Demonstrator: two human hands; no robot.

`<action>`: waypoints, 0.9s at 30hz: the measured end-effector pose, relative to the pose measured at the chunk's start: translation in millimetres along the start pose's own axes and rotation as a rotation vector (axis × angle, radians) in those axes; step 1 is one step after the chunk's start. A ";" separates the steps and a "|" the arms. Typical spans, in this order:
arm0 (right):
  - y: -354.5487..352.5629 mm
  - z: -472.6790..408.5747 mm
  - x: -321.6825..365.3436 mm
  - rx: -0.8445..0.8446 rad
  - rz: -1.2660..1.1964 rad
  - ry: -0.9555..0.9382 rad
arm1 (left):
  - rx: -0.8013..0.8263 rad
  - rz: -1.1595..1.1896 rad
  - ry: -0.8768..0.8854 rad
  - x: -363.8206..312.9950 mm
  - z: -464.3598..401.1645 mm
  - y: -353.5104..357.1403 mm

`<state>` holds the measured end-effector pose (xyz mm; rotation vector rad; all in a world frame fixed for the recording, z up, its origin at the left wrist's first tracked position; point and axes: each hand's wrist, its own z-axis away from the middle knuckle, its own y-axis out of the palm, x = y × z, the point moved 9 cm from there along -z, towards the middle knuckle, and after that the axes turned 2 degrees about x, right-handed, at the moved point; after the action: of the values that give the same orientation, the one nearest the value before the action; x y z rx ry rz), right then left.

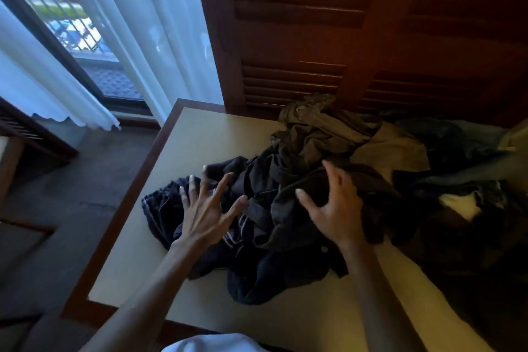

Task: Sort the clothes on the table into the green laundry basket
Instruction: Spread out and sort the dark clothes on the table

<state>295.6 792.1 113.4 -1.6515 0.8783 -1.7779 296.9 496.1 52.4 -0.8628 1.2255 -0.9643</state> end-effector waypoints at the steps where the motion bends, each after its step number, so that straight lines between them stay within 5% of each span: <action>1: 33.2 -7.7 15.4 0.100 0.137 -0.041 | 0.035 -0.044 -0.063 18.8 -3.3 6.1; 9: 150.8 -61.4 33.2 0.535 0.637 -0.036 | 0.185 -0.157 -0.128 55.4 -16.9 65.9; 20: 173.2 -72.5 47.4 0.383 0.694 -0.045 | 0.003 -0.243 0.001 37.4 -70.7 64.9; 27: 148.1 -48.9 40.0 0.354 0.487 -0.022 | -0.064 0.075 -0.007 27.3 -49.0 35.5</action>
<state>238.0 672.2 22.7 -1.1145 0.8137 -1.4690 254.8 482.4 2.9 -0.8637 1.2800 -0.8656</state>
